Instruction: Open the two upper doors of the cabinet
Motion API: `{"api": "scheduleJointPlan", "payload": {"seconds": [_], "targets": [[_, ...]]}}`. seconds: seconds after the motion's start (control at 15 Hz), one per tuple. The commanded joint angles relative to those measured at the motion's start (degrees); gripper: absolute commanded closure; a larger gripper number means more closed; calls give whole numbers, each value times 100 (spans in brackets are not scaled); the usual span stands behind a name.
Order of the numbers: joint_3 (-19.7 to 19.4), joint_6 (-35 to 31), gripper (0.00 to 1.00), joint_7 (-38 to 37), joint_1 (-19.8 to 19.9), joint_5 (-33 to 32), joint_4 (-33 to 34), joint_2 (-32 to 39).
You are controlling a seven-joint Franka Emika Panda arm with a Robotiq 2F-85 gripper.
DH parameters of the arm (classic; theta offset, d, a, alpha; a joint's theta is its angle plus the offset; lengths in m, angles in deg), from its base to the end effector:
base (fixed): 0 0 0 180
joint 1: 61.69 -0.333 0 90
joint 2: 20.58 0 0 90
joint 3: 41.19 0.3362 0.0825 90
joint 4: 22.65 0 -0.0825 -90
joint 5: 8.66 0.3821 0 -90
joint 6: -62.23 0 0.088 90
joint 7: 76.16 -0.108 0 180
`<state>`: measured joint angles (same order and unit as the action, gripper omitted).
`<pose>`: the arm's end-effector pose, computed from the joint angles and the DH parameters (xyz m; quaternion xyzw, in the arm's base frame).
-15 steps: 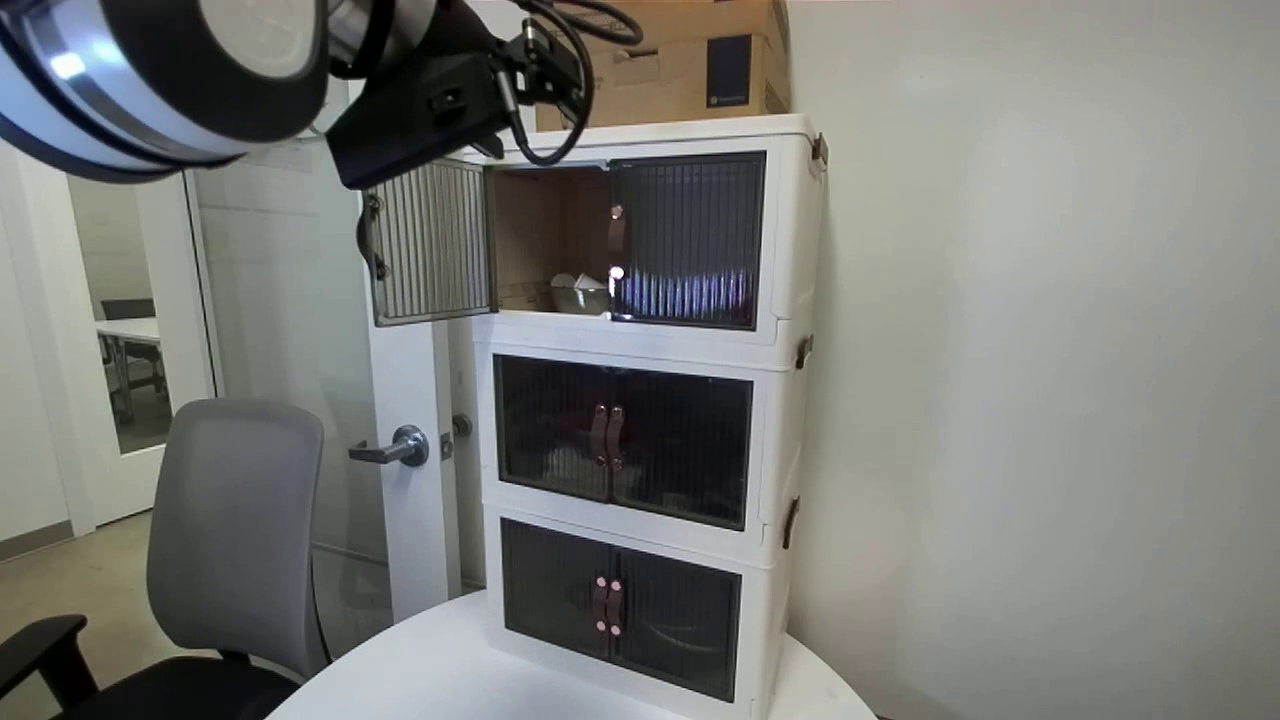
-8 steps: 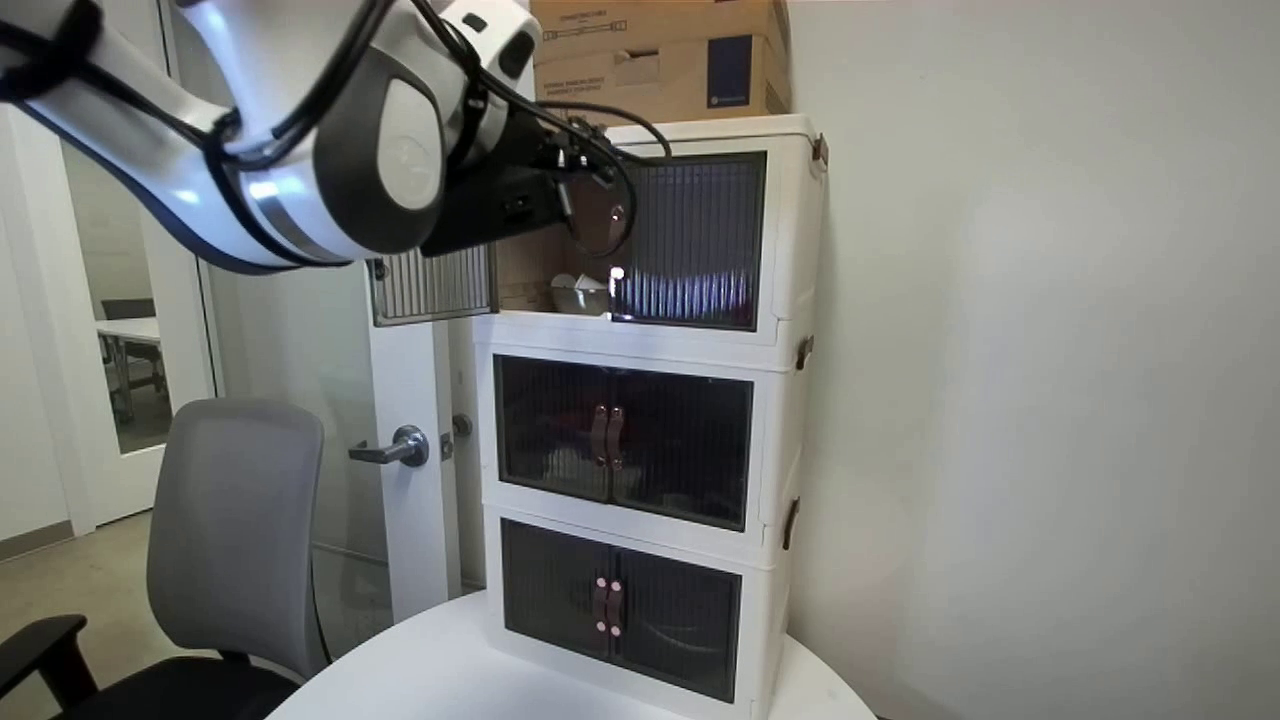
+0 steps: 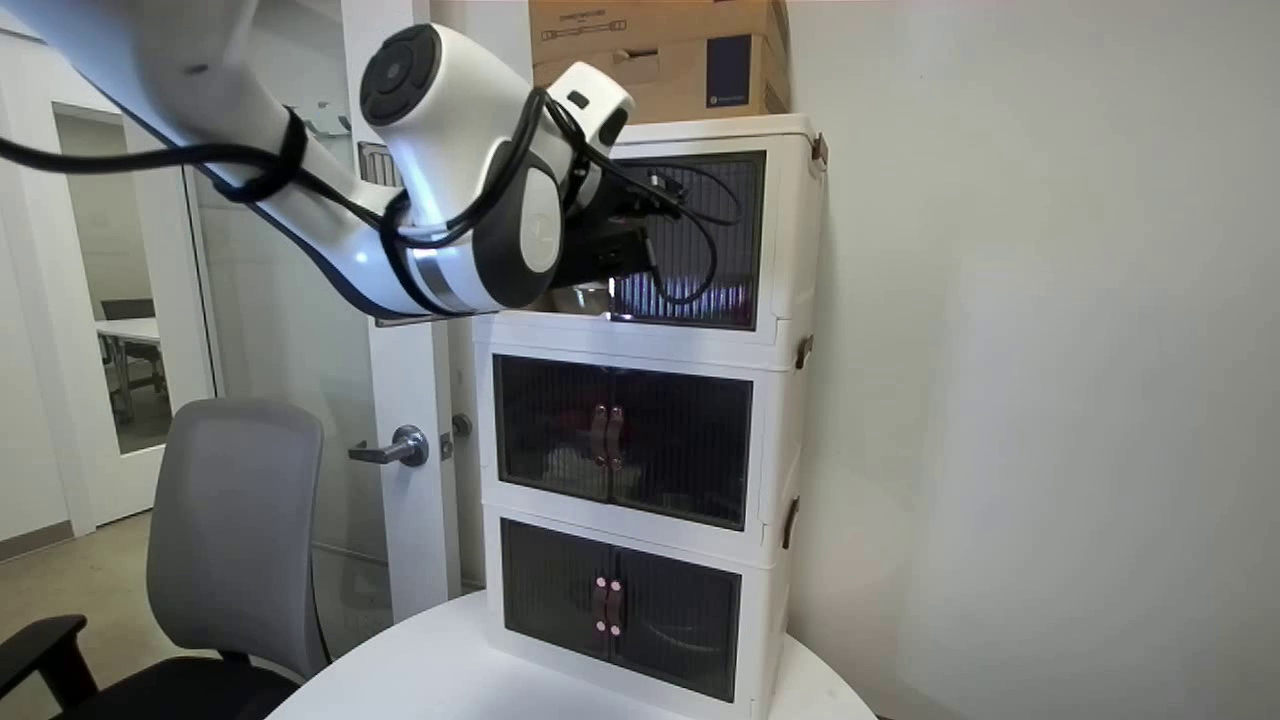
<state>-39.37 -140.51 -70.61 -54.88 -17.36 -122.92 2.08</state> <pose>0.6909 -0.0459 0.5396 0.7647 0.0714 0.6357 0.0772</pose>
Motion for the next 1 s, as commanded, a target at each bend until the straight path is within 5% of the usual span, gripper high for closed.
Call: {"api": "scheduleJointPlan", "payload": {"seconds": [0.0,0.73,0.93], "targets": [[170,31,0,-92,114,-99,762,528],[585,-21,1,-53,234,-143,595,547],[688,-45,21,-48,249,-170,492,530]]}}
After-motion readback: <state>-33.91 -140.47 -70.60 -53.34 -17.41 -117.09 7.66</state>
